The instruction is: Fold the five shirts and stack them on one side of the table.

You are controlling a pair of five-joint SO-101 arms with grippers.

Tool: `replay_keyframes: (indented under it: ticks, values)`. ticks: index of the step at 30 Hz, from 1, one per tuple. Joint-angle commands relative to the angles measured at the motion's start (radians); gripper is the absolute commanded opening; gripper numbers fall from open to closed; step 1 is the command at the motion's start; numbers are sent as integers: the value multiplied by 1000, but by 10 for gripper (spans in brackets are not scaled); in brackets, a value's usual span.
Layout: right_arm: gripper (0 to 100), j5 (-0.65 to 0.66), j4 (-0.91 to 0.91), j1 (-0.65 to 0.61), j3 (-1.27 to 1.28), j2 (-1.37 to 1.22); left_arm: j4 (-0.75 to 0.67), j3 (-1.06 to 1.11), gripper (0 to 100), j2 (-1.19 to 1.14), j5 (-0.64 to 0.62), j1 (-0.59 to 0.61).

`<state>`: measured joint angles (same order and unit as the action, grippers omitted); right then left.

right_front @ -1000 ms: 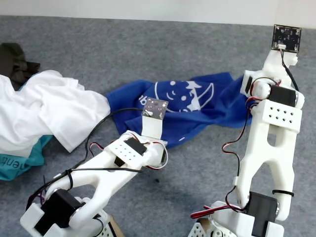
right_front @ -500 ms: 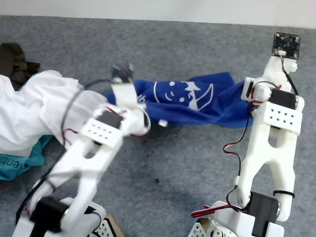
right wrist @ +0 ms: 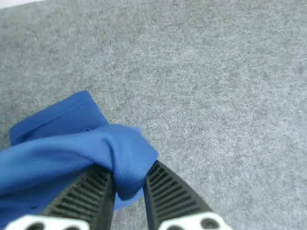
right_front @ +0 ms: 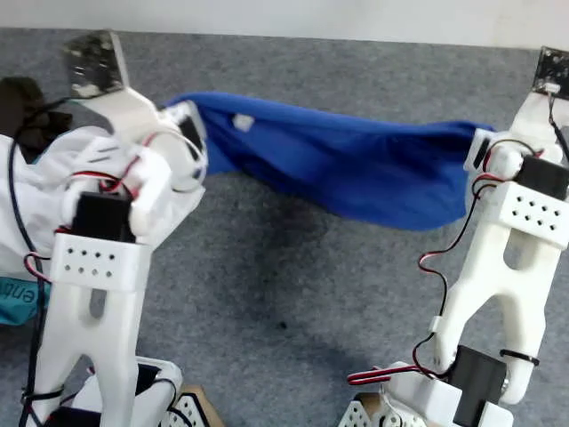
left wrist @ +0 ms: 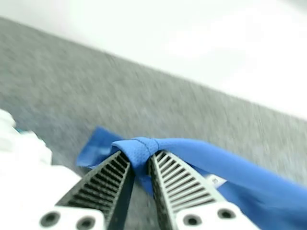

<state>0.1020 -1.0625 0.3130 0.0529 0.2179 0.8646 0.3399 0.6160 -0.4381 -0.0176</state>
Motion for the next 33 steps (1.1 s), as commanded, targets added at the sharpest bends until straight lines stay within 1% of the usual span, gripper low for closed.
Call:
replay_keyframes:
  ticks: [1, 8, 12, 15, 20, 24, 30, 33]
  values:
    - [5, -17, -120, -12, -145, 18, -52, -65, 11, -2, -8, 58]
    - [5, -11, -427, -62, -305, 16, -40, -87, 11, -1, -8, 56]
    - [5, -9, -585, -79, -358, 16, 29, -88, 12, -1, -6, 42]
    - [5, -9, -645, -79, -426, 16, 63, -91, 13, -1, -5, 13]
    - [5, -17, -644, -77, -587, 5, 63, -182, 11, -12, -8, -7]
    - [5, -17, -542, -91, -613, 5, 54, -254, 11, -70, -9, -12]
    - [5, -17, -335, -139, -544, -42, -40, -403, 11, -318, -6, -10]
    - [5, -15, -222, -165, -529, -104, -80, -516, 11, -472, -5, -12]
